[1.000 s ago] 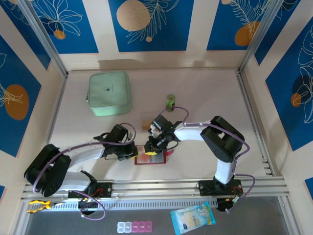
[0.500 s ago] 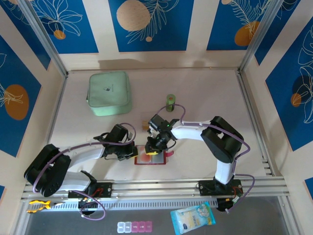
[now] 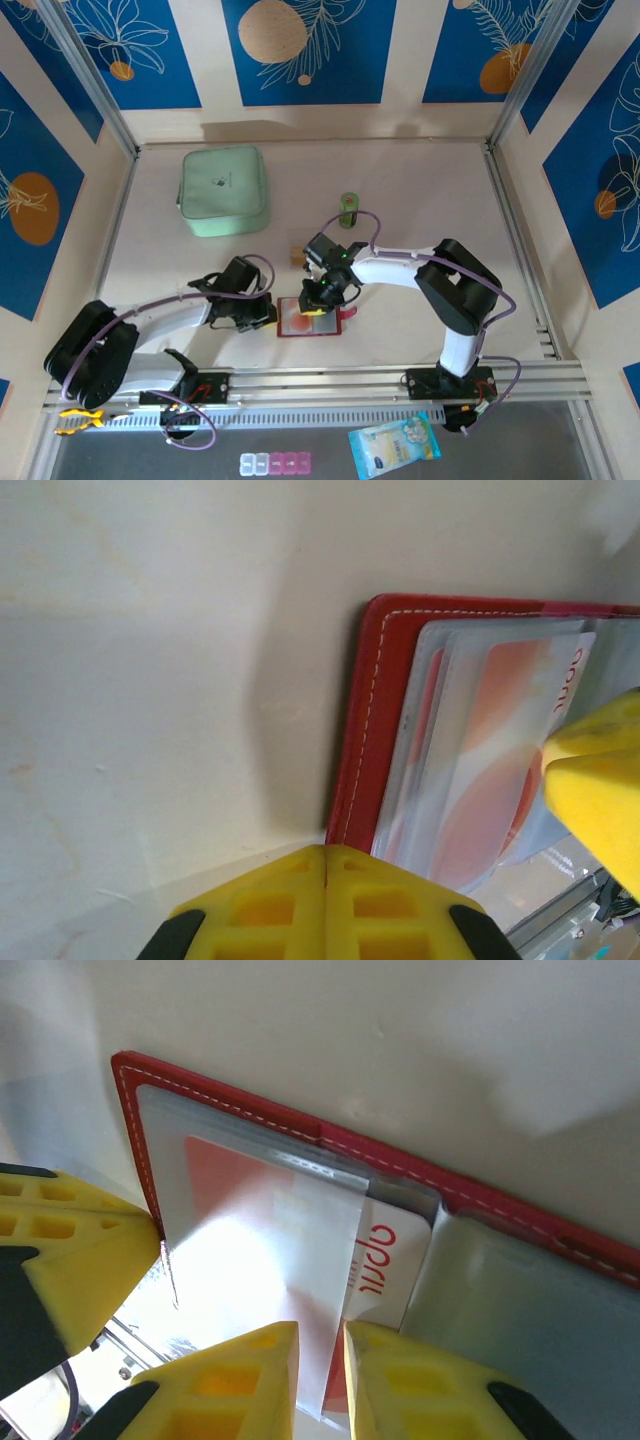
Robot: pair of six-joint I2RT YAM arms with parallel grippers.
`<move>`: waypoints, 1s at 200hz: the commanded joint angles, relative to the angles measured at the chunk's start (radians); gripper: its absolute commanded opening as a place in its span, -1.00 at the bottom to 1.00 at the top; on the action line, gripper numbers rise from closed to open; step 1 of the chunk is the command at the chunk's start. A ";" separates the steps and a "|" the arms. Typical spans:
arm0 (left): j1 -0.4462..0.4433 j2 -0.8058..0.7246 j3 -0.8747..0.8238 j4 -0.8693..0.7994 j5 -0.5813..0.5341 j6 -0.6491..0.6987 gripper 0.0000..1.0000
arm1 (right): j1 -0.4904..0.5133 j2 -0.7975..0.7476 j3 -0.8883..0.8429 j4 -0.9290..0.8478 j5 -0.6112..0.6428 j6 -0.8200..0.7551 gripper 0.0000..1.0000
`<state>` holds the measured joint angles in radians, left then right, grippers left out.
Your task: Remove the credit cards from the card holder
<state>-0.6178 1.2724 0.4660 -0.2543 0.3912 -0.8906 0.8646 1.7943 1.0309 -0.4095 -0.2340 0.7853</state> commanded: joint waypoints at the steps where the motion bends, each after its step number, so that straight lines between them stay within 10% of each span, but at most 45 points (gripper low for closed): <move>1: 0.007 -0.017 0.024 -0.035 -0.012 0.004 -0.99 | 0.004 -0.054 -0.020 -0.018 0.009 -0.005 -0.56; 200: -0.080 0.154 0.114 0.021 0.005 -0.002 -1.00 | -0.062 -0.076 -0.162 0.138 -0.089 0.086 -0.50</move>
<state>-0.6918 1.4067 0.5690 -0.1944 0.4038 -0.9100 0.8104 1.7157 0.8940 -0.2932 -0.2806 0.8520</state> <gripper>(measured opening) 0.044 0.249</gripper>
